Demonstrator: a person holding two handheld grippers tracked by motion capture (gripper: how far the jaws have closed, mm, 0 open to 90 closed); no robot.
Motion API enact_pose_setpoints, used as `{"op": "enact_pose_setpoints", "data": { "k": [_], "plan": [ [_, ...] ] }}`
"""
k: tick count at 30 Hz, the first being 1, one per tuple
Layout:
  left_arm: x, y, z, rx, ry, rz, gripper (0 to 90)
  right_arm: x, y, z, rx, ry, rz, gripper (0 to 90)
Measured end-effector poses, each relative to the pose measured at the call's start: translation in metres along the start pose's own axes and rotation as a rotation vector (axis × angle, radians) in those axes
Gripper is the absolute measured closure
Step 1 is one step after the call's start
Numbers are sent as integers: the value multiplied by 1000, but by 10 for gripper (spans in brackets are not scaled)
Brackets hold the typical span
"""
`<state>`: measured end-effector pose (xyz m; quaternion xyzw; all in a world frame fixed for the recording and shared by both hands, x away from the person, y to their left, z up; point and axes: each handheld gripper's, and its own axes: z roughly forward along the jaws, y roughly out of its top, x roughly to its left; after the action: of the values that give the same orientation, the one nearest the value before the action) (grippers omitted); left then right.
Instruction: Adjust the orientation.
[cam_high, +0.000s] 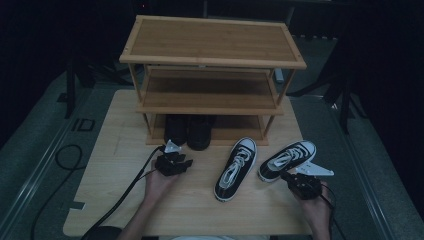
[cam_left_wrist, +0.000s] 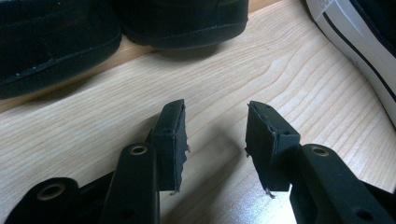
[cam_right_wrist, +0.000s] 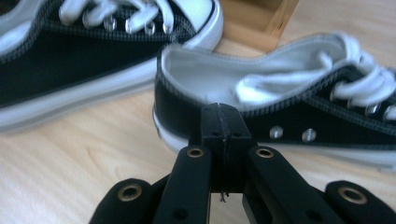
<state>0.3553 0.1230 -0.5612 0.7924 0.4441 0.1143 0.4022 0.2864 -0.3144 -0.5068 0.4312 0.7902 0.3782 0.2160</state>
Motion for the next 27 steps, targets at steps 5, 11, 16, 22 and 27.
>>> {"op": "enact_pose_setpoints", "data": {
  "k": [5,11,16,22,27],
  "plan": [
    [1,0,0,-1,-6,-4,581,1,18,4,-5,-5,11,900],
    [2,0,0,0,-12,-7,581,-1,33,23,40,-3,26,900],
    [2,0,0,-1,-14,-8,579,2,37,36,110,15,4,900],
    [2,0,0,-1,-17,-11,579,6,36,33,134,32,-15,900],
    [2,0,0,-2,-16,-10,579,5,34,24,145,38,-22,900]
  ]
}}
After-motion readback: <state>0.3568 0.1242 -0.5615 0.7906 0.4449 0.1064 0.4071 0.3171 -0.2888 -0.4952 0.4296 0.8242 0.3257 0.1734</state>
